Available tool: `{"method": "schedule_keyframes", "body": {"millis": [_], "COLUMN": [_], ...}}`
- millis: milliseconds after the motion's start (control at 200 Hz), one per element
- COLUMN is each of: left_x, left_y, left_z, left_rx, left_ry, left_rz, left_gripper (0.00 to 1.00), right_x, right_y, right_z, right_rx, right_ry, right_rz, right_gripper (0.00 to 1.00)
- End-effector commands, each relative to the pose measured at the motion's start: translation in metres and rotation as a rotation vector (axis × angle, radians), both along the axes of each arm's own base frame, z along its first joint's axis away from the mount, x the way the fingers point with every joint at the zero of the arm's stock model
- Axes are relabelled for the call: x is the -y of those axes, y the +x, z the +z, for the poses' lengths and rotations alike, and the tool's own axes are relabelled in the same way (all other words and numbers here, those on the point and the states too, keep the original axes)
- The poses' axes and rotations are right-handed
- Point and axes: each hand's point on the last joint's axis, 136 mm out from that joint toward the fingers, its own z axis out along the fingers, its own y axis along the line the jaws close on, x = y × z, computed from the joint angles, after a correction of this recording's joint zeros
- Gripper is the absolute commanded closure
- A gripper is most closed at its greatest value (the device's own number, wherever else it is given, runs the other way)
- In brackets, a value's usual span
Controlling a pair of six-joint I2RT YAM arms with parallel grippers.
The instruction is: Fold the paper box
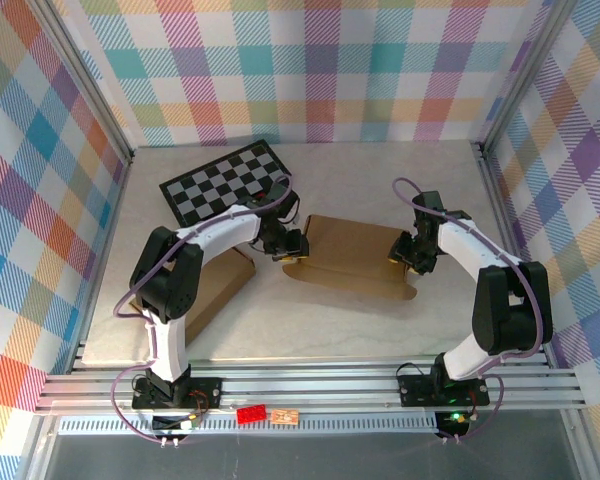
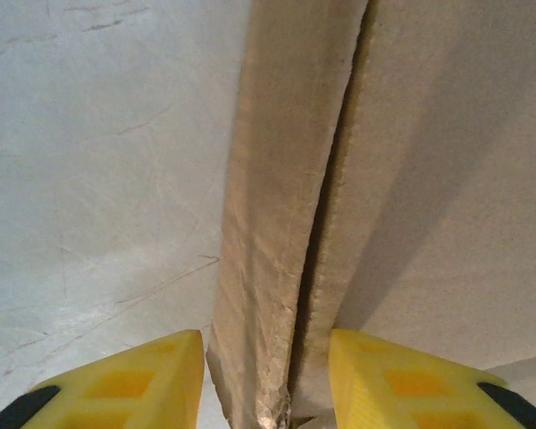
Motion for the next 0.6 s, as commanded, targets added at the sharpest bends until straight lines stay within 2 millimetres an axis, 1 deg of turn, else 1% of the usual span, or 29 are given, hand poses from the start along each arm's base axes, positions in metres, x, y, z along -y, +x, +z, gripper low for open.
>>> {"method": "schedule_keyframes", "body": {"millis": [0,80,160,250,320,385,440,595], "left_x": [-0.005,-0.007,-0.011,-0.019,-0.026,-0.031,-0.032,-0.025], "left_y": [-0.011,-0.016,-0.017,-0.012,-0.002,0.006,0.013,0.022], "left_z": [0.007,0.017,0.033,0.048,0.054,0.052,0.047,0.032], "left_rx": [-0.003,0.015,0.047,0.083,0.091,0.081,0.065,0.027], "left_ry": [-0.036,-0.060,-0.066,-0.052,-0.058,-0.070,-0.083,-0.077], "left_rz": [0.034,0.047,0.052,0.062,0.085,0.103,0.103,0.062], "left_gripper": [0.63,0.64,0.63,0.56,0.52,0.52,0.53,0.56], "right_x": [-0.004,-0.008,-0.013,-0.012,-0.011,-0.011,-0.012,-0.014], "right_y": [-0.002,-0.001,0.000,0.000,0.000,0.001,0.002,0.002], "right_z": [-0.012,-0.011,-0.010,-0.009,-0.010,-0.010,-0.009,-0.009], "right_rx": [-0.011,0.002,0.009,0.005,0.001,0.004,0.009,0.008], "right_ry": [0.025,0.040,0.059,0.050,0.043,0.043,0.048,0.057], "right_rz": [0.040,0.065,0.101,0.122,0.131,0.138,0.143,0.154], "right_gripper": [0.54,0.55,0.57,0.58,0.58,0.59,0.59,0.61]}}
